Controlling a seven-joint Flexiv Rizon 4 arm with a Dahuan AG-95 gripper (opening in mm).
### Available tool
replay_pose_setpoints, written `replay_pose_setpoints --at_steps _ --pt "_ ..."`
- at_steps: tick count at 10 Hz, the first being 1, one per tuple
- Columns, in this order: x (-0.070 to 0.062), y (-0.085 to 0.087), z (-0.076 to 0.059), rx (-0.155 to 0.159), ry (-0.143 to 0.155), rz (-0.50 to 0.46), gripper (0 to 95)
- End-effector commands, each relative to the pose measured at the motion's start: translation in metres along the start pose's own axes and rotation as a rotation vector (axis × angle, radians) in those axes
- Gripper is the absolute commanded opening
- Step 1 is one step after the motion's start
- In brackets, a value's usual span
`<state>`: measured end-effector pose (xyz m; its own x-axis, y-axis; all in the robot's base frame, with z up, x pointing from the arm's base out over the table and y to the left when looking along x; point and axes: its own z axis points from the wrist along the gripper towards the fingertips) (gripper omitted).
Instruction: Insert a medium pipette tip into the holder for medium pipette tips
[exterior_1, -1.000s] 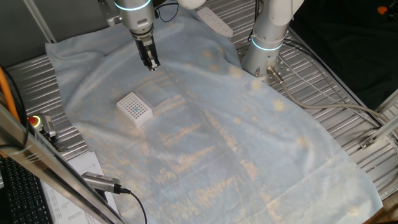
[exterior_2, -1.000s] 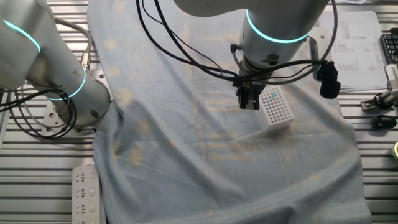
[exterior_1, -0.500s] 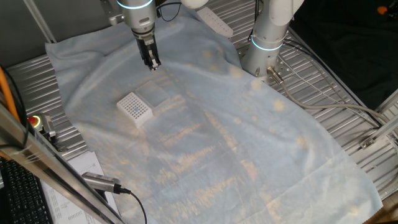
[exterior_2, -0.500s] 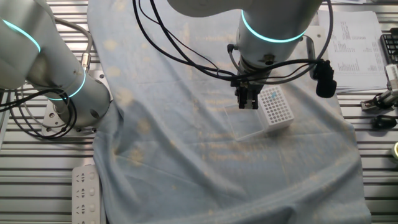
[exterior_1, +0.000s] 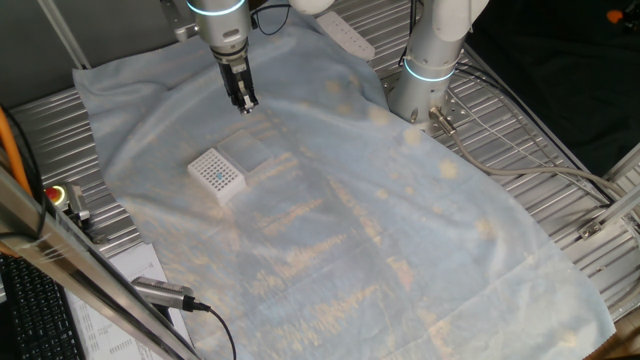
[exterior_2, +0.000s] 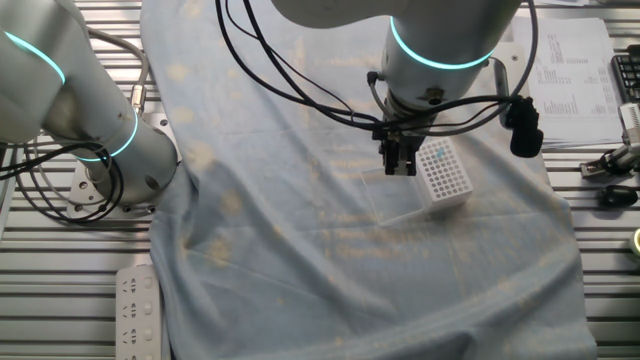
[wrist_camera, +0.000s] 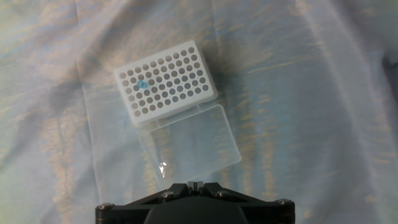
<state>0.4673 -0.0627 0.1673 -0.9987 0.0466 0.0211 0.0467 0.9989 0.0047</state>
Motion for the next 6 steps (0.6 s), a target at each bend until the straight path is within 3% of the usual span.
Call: replay_pose_setpoints --at_steps 1,6 --pt "0.0003 -0.0002 0.0001 0.001 0.000 0.004 0.0" --pt "0.0002 -0.0002 0.0003 0.001 0.000 -0.002 0.0"
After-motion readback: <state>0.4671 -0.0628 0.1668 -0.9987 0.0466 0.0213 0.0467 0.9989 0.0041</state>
